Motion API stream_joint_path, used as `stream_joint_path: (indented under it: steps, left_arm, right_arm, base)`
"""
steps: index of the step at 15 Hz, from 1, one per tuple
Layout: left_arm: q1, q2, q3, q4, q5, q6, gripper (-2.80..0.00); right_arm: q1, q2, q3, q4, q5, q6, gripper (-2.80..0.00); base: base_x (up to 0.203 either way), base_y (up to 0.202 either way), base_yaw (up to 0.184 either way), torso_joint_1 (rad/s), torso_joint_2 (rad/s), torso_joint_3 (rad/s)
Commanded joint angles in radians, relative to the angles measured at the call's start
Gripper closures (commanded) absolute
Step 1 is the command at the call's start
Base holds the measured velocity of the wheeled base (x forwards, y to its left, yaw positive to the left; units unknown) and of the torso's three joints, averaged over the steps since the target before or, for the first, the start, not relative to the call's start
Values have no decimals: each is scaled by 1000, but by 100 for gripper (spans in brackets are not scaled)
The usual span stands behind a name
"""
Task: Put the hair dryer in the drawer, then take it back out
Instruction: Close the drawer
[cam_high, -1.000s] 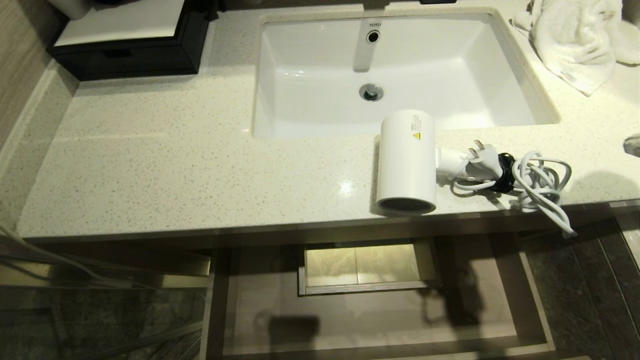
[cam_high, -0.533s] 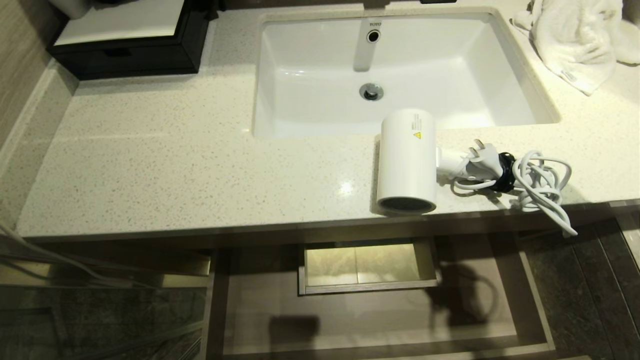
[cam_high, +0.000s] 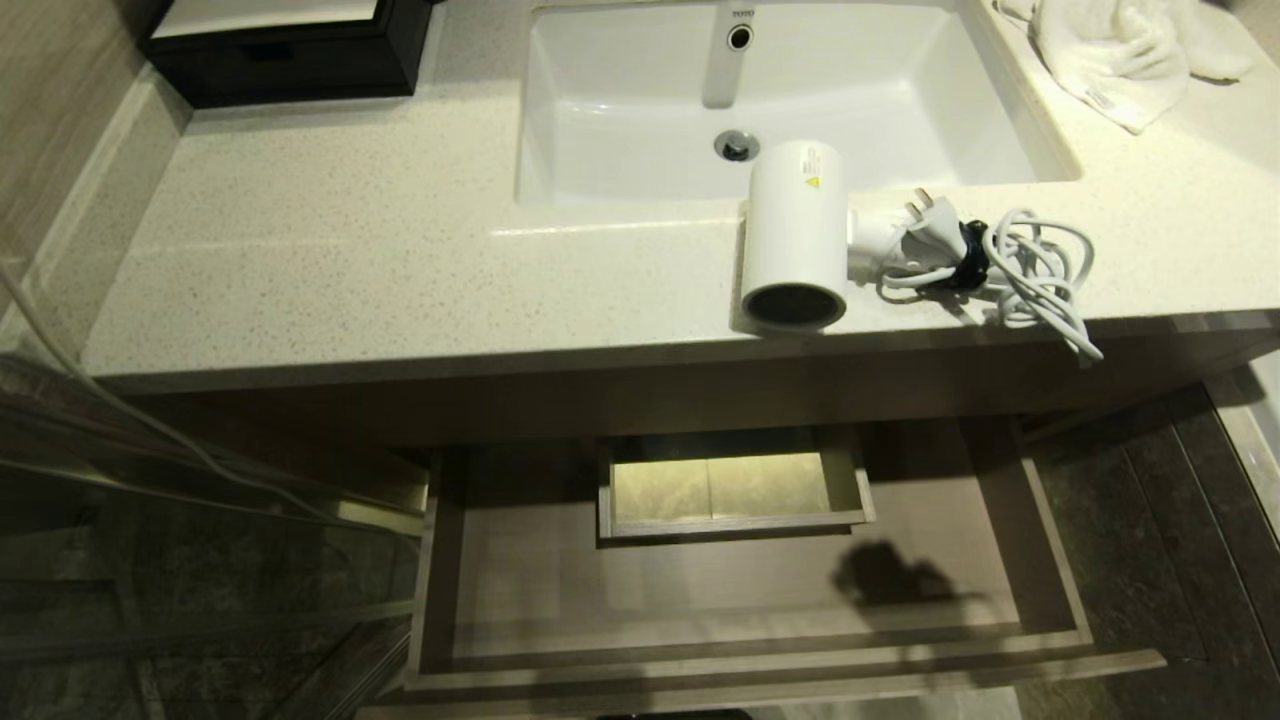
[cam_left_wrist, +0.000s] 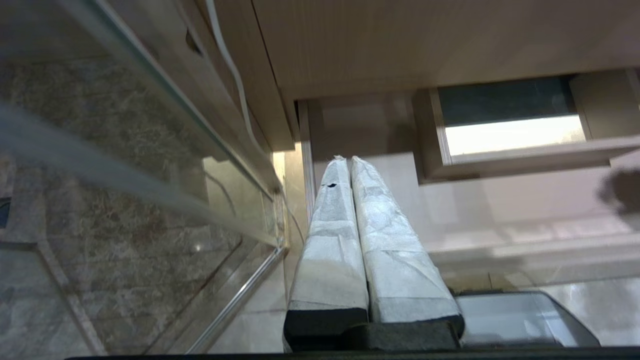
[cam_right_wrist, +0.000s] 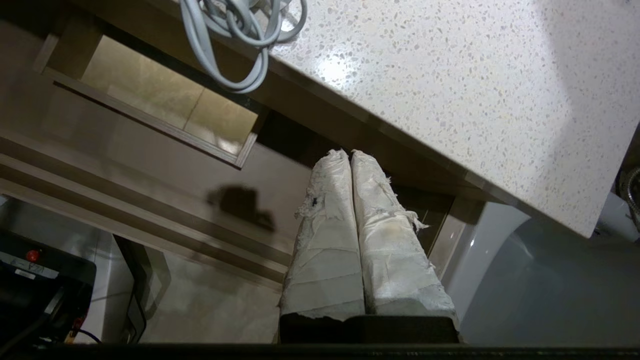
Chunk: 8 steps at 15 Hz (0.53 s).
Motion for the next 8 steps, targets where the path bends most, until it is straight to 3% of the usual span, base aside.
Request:
stream_joint_path:
  steps: [1,4,8]
  left_arm:
    - [-1,0,2,0,0,0,0]
    - [-1,0,2,0,0,0,0]
    - [-1,0,2,0,0,0,0]
  right_arm:
    - [0,-58,103,-82,2,22,0]
    - [0,-106,149,-120,0,92,0]
    - [-2,-126,185,-143,2,101,0]
  base:
    - [0,0,0,-320,88,-232]
    - [0,0,0,-304,58,-250]
    - [0,0,0,-281,15,-270]
